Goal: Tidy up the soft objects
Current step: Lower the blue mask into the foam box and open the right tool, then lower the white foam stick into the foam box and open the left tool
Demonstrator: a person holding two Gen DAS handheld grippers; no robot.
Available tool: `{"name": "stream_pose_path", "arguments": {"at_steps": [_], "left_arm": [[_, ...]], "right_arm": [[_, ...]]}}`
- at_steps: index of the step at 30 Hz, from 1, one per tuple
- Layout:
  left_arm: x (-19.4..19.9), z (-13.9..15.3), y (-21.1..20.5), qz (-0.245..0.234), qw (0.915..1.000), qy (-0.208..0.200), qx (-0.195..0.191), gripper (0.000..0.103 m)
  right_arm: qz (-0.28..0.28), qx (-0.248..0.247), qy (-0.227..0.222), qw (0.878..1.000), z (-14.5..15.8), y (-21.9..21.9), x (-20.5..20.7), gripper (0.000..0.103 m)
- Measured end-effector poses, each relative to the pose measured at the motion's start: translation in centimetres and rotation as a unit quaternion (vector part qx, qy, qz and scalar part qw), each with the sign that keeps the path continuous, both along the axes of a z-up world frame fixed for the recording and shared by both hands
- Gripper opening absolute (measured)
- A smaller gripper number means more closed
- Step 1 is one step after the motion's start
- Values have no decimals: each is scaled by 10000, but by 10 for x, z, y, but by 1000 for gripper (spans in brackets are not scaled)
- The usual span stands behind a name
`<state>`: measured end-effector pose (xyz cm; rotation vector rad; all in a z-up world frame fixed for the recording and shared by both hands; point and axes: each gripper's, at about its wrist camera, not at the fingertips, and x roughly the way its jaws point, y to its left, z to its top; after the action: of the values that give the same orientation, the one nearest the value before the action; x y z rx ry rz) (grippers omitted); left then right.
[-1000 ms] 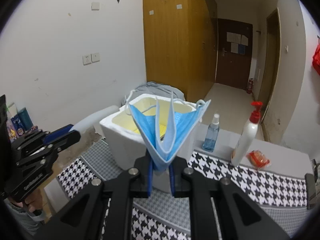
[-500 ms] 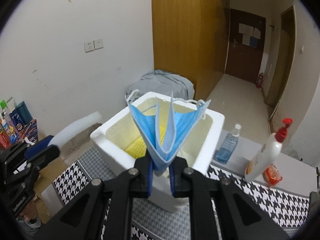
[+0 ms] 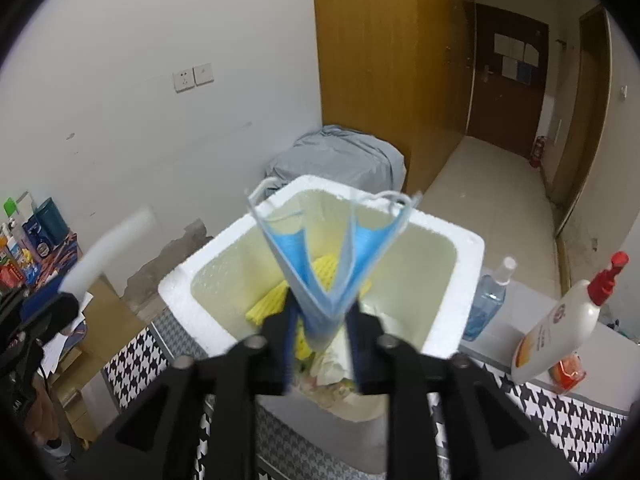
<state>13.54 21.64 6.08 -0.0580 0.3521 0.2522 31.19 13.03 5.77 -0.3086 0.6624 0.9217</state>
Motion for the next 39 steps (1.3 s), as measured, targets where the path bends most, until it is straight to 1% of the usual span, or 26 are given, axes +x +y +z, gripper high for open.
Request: {"name": "stream_pose_path", "arguments": {"at_steps": [2,3,5,12,18,25,31,35,39], "left_arm": [[1,1,0,14,10000,-11,-7,18],[2,1,0,16,10000,-5,-15,18],[3,1,0,29,10000,15,-26,18],[9,2,-1,2,10000,34,-34,18],[13,10,-3,-45,10000,-30,-17,18],[31,16,-10,-240,9997,22,-91,18],[53,17,-13,-362,9991,200,-132,18],[75,15,-12,-331,9983,389,-266,18],[92,14,-11,-367,9977,501,-255,18]], "right_arm": [[-20,39,-143,9999,2,-2,-4,64],[-23,67,-183,9998,4,-4,-6,68],[11,107,-193,9998,6,-7,-8,70],[-19,256,-294,9992,16,-23,-20,72],[-17,377,-329,9987,20,-39,-31,73],[-47,403,-372,9985,21,-54,-40,73],[-95,488,-377,9980,18,-73,-48,73],[-123,517,-366,9979,13,-83,-51,73],[-190,529,-387,9977,10,-92,-50,73]]}}
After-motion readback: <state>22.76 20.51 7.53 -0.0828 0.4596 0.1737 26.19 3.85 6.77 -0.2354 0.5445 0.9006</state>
